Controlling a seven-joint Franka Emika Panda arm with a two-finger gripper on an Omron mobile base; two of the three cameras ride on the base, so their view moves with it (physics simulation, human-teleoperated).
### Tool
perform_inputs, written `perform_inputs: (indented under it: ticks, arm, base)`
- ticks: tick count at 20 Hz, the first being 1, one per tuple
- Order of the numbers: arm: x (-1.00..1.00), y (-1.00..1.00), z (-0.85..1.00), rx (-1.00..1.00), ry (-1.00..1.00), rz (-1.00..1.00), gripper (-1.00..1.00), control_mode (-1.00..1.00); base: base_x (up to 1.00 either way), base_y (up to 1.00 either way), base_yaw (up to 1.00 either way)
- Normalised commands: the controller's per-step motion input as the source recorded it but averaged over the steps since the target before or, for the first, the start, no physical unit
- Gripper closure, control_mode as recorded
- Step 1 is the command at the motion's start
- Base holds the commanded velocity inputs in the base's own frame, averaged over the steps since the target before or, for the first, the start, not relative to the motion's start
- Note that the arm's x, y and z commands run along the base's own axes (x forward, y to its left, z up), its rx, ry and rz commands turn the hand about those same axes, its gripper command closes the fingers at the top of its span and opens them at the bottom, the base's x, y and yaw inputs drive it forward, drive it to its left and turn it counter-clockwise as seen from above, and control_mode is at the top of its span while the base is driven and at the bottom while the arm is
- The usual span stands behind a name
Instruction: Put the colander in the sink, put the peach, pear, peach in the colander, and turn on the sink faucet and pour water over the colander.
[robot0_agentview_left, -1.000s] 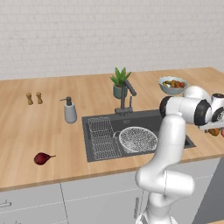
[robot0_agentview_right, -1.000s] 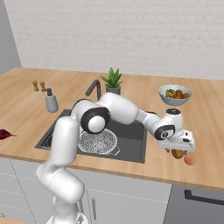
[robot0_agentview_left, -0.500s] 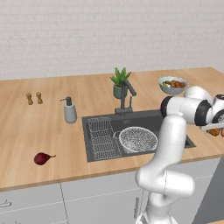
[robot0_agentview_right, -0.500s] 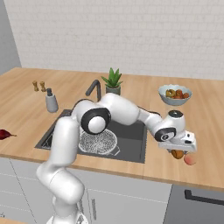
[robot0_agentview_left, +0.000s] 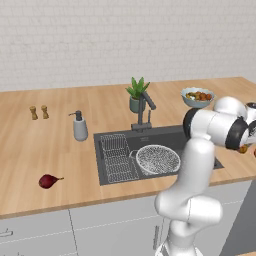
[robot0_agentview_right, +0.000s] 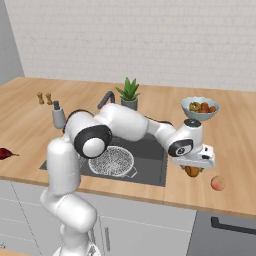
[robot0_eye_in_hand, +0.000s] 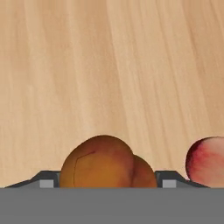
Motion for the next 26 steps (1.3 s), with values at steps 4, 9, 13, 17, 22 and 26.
perform_inputs:
  ticks: [4, 9, 13, 17, 22, 26]
  arm:
    - [-0.13, 0.99, 0.22, 0.00, -0.12, 0.01, 1.00, -1.00]
    - [-0.02, 1.00, 0.07, 0.02, -0.12, 0.00, 1.00, -1.00]
    - [0.11, 0.99, 0.03, 0.02, -0.13, 0.00, 1.00, -1.00]
    - [0.39, 0.70, 0.08, 0.08, -0.08, 0.03, 1.00, -1.00]
    - [0.33, 0.83, -0.01, 0.03, -0.05, 0.01, 1.00, -1.00]
    - [0.41, 0.71, -0.16, 0.08, -0.02, 0.00, 1.00, -1.00]
  base:
    - [0.00, 0.00, 0.00]
    - [0.00, 0.00, 0.00]
    - [0.00, 0.00, 0.00]
    - [0.00, 0.00, 0.00]
    - [0.00, 0.00, 0.00]
    - [0.00, 0.00, 0.00]
